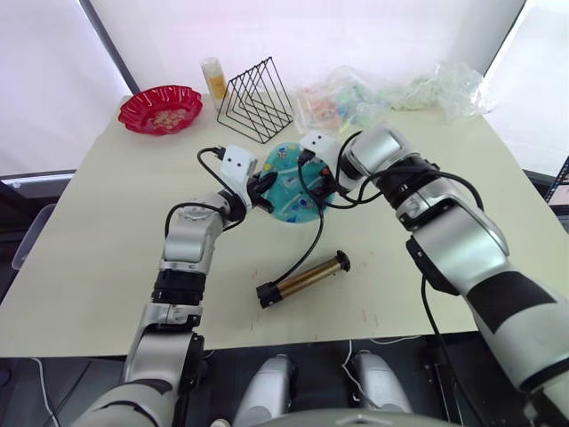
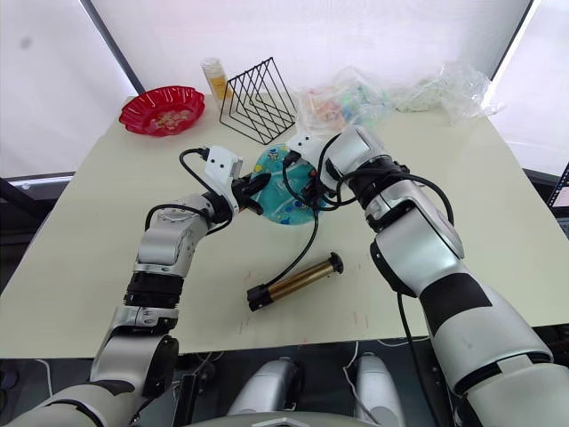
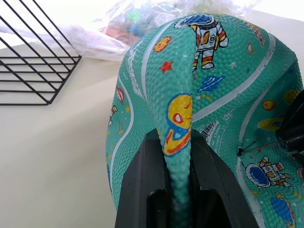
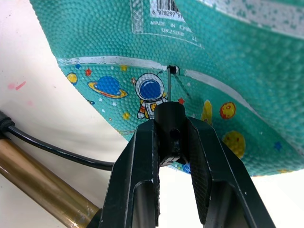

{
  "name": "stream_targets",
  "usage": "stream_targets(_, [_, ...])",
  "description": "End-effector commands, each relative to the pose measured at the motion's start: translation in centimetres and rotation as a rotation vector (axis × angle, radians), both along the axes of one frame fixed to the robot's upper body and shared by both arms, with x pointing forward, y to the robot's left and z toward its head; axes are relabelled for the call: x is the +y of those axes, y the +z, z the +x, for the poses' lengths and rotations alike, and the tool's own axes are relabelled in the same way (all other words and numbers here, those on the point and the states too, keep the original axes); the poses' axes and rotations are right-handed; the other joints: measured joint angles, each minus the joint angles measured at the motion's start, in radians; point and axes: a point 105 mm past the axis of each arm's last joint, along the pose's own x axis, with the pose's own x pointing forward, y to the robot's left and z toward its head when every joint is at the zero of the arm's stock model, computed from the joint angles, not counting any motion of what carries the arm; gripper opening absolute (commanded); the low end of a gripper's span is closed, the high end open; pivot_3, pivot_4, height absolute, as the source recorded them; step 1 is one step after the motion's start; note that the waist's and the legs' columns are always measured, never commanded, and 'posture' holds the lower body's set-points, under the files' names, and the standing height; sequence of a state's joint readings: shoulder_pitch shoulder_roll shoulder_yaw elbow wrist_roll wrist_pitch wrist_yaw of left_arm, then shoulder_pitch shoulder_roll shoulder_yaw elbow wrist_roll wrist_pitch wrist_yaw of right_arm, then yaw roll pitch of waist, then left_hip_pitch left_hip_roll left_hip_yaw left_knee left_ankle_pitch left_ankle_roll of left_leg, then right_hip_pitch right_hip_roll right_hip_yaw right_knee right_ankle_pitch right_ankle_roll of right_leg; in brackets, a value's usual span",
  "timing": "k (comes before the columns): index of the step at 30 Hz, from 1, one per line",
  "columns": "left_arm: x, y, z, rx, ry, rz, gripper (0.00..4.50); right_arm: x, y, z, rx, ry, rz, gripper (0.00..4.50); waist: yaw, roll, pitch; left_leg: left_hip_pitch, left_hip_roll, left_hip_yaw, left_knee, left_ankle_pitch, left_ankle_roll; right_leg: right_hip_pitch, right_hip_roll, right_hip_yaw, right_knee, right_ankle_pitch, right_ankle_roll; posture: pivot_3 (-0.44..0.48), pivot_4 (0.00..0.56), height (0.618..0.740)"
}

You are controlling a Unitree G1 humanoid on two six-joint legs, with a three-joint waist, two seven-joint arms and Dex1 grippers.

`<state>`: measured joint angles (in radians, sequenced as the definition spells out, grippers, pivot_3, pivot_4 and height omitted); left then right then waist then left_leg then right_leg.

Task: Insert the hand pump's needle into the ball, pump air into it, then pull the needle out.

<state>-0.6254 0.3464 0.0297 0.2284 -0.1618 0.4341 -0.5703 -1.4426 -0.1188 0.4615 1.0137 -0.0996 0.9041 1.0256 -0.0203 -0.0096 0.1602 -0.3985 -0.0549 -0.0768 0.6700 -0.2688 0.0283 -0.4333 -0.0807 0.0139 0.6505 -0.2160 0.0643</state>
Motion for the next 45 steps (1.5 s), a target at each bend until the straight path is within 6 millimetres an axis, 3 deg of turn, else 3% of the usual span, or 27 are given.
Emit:
stream_targets(1, [-0.7, -1.4, -0.3, 0.047, -0.028, 0.012, 0.02, 0.9, 1.8, 0.1, -0.053, 0.042, 0.020, 0.32, 0.000, 0.000, 0.000, 0.000, 0.000, 0.000, 0.000, 0.000, 0.000, 0.000, 0.000, 0.000, 0.000, 0.000, 0.000, 0.000, 0.150, 0.740])
stream_targets(39, [-0.7, -1.5, -0.3, 0.048, -0.024, 0.009, 0.02, -1.1, 0.0, 0.6, 0.003, -0.107, -0.040, 0.32, 0.000, 0.000, 0.000, 0.000, 0.000, 0.000, 0.000, 0.000, 0.000, 0.000, 0.000, 0.000, 0.001, 0.000, 0.000, 0.000, 0.150, 0.740])
stream_targets(45, [-1.0, -1.4, -0.3, 0.046, -0.033, 0.006, 0.02, -0.6, 0.0, 0.4, 0.010, -0.108, -0.035, 0.32, 0.003, 0.000, 0.000, 0.000, -0.001, 0.000, 0.000, 0.000, 0.000, 0.000, -0.001, 0.000, 0.001, 0.000, 0.000, 0.000, 0.150, 0.740])
